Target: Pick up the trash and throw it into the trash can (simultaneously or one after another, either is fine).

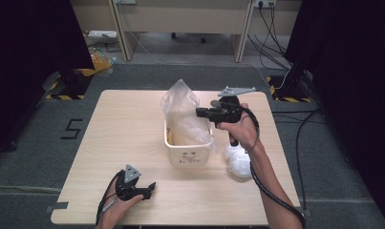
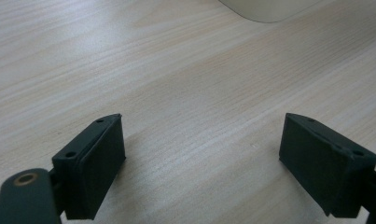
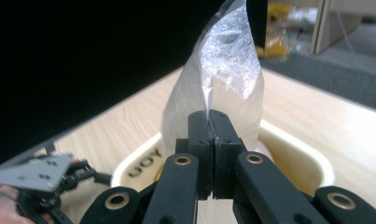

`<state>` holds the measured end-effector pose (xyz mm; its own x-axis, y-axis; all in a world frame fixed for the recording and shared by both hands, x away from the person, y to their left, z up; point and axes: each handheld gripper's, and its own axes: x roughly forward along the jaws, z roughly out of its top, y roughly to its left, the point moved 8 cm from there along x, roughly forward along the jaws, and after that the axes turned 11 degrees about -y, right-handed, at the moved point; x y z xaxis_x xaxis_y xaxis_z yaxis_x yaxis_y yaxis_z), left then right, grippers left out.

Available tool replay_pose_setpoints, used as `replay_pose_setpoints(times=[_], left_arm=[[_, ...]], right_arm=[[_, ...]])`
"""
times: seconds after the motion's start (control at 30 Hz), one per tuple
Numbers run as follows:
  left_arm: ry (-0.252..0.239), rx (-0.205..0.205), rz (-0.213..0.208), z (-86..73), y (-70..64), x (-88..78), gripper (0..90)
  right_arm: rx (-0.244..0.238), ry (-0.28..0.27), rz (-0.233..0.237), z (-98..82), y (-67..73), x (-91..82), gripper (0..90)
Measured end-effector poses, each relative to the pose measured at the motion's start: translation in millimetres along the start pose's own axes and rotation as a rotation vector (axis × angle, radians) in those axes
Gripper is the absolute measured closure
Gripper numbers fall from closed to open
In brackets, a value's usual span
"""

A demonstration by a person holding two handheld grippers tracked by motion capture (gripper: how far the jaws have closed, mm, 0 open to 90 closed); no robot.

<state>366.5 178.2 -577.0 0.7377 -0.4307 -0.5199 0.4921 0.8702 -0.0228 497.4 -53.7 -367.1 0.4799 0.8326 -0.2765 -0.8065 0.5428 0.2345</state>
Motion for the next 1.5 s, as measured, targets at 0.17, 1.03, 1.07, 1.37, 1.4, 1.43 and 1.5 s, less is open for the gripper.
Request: replay_pose_setpoints(times=[0.17,1.03,1.07,1.37,1.4,1.43,1.5], left_arm=[[0.003,0.000,-0.001,-0.1,-0.1,-0.2,13.2],[0.003,0.000,-0.001,-0.1,0.0,-0.2,13.2],[0.002,0.000,-0.001,-0.1,0.0,-0.2,13.2],[0.001,-0.001,0.000,0.0,0.0,-0.1,13.2],[0.001,-0.001,0.000,0.0,0.0,-0.1,13.2],[0.001,-0.001,0.000,0.0,0.0,-0.1,13.2],[0.001,0.000,0.000,0.0,0.0,-0.1,13.2]], right_arm=[[-0.006,0.077,-0.009,-21.7,-5.0,14.2,89.2],[-0.052,0.196,-0.106,-21.5,8.2,30.9,52.6],[-0.050,0.201,-0.096,-21.6,12.2,35.4,52.6],[-0.080,0.335,-0.136,-46.9,8.6,71.3,56.1],[-0.076,0.352,-0.138,-50.8,7.5,73.2,56.3],[-0.070,0.363,-0.140,-54.0,6.7,74.5,56.5],[-0.071,0.389,-0.143,-59.6,5.5,75.8,56.5]])
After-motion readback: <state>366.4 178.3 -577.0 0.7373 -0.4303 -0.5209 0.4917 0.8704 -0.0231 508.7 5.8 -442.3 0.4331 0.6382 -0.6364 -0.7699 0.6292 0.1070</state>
